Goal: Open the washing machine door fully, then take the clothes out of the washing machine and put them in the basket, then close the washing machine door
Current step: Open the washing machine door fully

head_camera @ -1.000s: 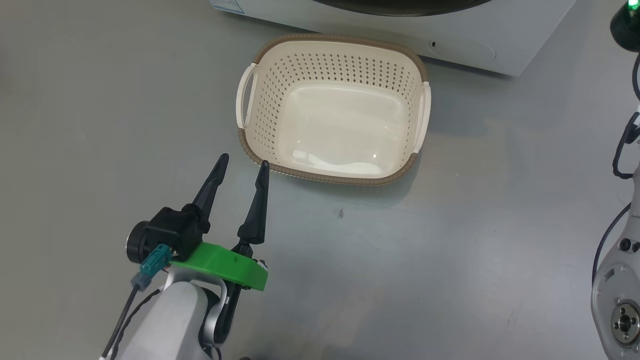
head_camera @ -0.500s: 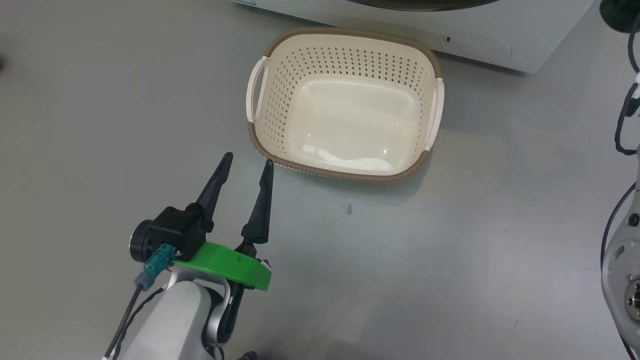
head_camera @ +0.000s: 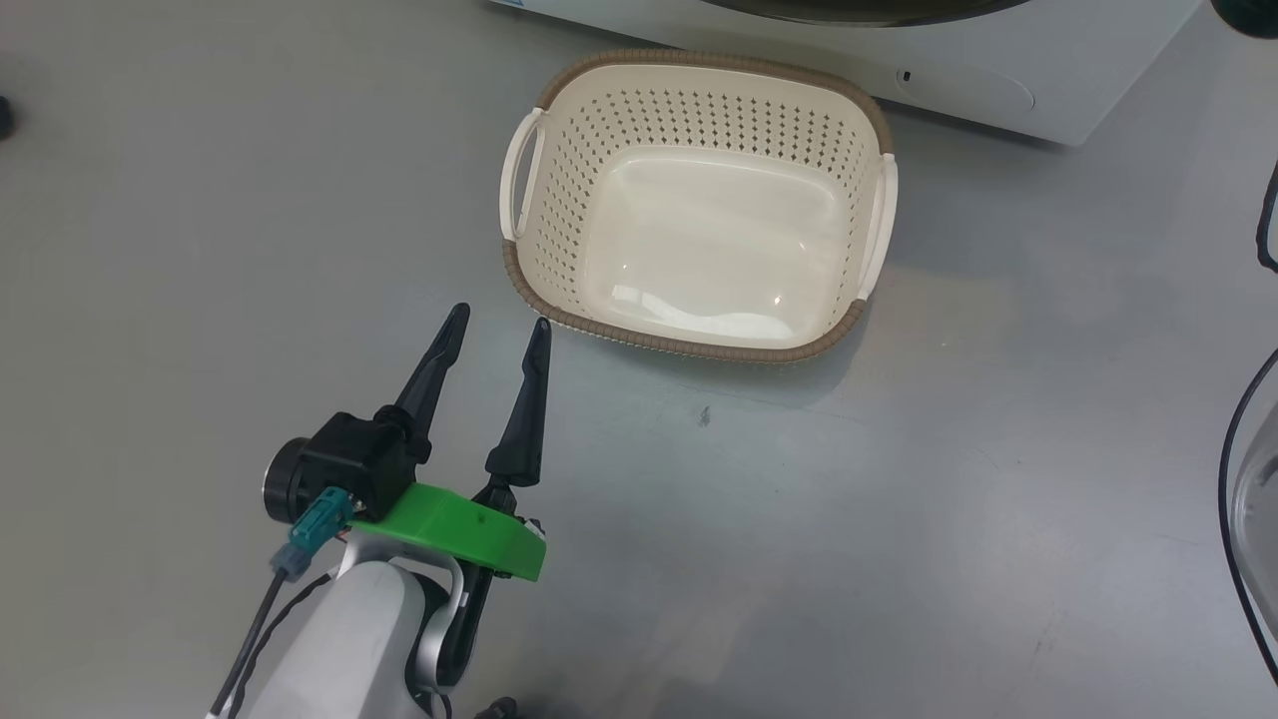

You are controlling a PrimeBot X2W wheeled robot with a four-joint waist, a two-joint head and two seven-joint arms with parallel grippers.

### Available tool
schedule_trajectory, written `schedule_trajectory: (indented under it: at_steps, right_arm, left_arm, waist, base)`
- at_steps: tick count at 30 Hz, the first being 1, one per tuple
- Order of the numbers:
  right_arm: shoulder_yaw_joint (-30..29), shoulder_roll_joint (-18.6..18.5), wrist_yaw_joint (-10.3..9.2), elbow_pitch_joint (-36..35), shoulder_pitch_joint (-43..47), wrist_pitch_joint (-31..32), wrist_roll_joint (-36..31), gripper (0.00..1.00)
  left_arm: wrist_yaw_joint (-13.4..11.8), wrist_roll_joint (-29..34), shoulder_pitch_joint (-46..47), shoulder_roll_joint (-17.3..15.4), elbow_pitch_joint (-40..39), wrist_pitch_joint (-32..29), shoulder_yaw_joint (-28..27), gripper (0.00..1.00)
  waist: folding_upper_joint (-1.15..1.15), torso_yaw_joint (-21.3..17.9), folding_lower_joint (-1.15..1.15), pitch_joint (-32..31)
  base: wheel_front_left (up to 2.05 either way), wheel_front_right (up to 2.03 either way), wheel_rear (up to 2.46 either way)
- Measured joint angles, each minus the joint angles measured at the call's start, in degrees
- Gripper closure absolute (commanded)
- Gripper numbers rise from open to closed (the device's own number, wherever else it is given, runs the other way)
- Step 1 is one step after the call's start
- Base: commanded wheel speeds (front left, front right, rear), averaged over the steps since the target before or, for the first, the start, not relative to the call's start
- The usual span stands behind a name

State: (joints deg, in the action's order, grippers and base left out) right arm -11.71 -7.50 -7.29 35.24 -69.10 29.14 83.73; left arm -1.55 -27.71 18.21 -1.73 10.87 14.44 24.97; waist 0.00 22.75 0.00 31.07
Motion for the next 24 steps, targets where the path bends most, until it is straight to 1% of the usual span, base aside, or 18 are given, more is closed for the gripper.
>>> schedule_trajectory:
  at_steps: [14,24]
  right_arm:
    - [-0.1,-0.4,0.0,3.4,-1.5,1.8,0.0,1.0]
    - [0.1,-0.5,-0.01,5.9,-1.0,3.3,0.0,1.0]
  left_arm:
    - [-0.3,0.0,0.0,0.0,0.0,0.0,0.0,0.0]
    - [-0.3,0.1,0.1,0.0,0.7,0.0,-0.2,0.0]
  waist:
    - [0.0,-0.3,0.0,-0.3]
    - [0.0,-1.0,0.0,-2.0]
  base:
    - [0.0,0.0,0.0]
    - [0.0,0.0,0.0]
